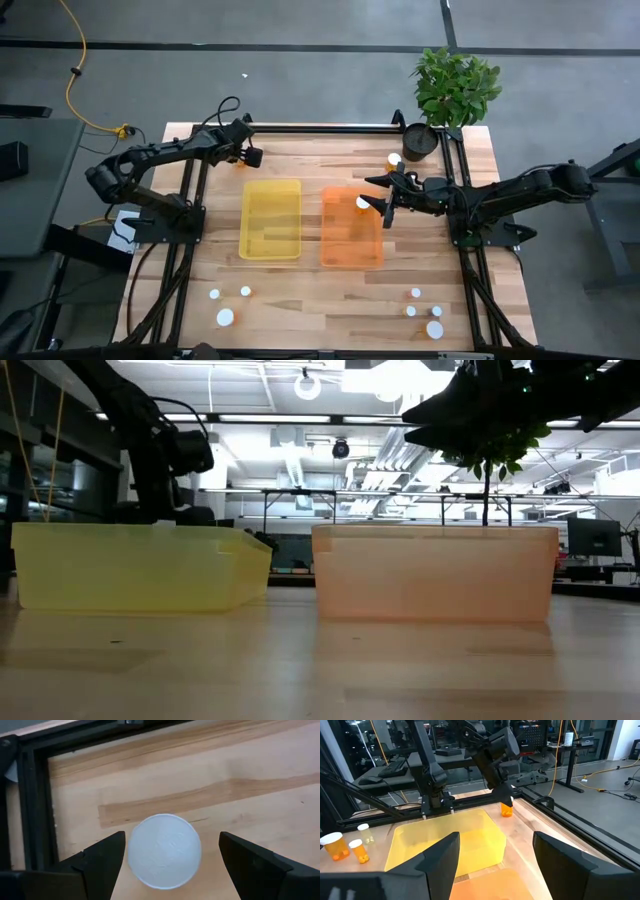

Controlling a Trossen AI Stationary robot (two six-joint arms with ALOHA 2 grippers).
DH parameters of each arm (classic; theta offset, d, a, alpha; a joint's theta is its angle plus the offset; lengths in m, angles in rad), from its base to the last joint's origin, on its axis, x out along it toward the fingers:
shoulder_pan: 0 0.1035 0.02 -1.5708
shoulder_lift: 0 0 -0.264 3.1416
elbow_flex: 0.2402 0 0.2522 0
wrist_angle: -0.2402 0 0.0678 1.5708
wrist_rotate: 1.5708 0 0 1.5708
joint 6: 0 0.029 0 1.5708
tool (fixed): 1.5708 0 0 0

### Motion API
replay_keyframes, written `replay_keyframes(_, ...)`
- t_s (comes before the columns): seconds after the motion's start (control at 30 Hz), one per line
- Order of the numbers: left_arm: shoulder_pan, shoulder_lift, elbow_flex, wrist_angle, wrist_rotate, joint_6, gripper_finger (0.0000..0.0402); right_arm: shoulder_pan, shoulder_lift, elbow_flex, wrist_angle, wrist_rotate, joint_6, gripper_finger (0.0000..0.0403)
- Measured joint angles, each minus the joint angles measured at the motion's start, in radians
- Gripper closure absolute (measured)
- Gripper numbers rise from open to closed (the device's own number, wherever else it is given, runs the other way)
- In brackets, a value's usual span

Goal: Pick and place medicine bottles into bin by pill shape (circle, oval)
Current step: Put the orange capsule bottle into the orange bin

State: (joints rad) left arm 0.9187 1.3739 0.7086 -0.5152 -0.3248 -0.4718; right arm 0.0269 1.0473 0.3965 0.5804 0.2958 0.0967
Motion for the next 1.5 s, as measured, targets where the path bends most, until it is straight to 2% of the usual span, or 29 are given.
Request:
replay_keyframes(0.27, 0.000, 0.046, 0.000, -0.001, 0.000, 0.001, 0.0100, 0.000, 0.000, 0.000, 0.000, 0.000, 0.000, 0.0157)
replay_keyframes(0.77, 0.000, 0.045, 0.003, 0.009, -0.004, 0.026, 0.0198, 0.000, 0.000, 0.000, 0.000, 0.000, 0.000, 0.0157)
replay_keyframes(0.9, 0.000, 0.045, 0.053, -0.028, -0.003, 0.031, 0.0215, 0.000, 0.000, 0.000, 0.000, 0.000, 0.000, 0.0157)
replay_keyframes(1.1, -0.020, 0.045, 0.203, -0.178, -0.001, 0.054, 0.0209, 0.000, 0.000, 0.000, 0.000, 0.000, 0.000, 0.0157)
replay_keyframes(1.3, -0.120, -0.012, 0.314, -0.263, 0.093, 0.114, 0.0209, 0.000, 0.000, 0.000, 0.000, 0.000, 0.000, 0.0157)
replay_keyframes(1.5, -0.322, -0.129, 0.317, -0.241, 0.199, 0.143, 0.0209, 0.000, 0.000, 0.000, -0.001, 0.000, 0.000, 0.0157)
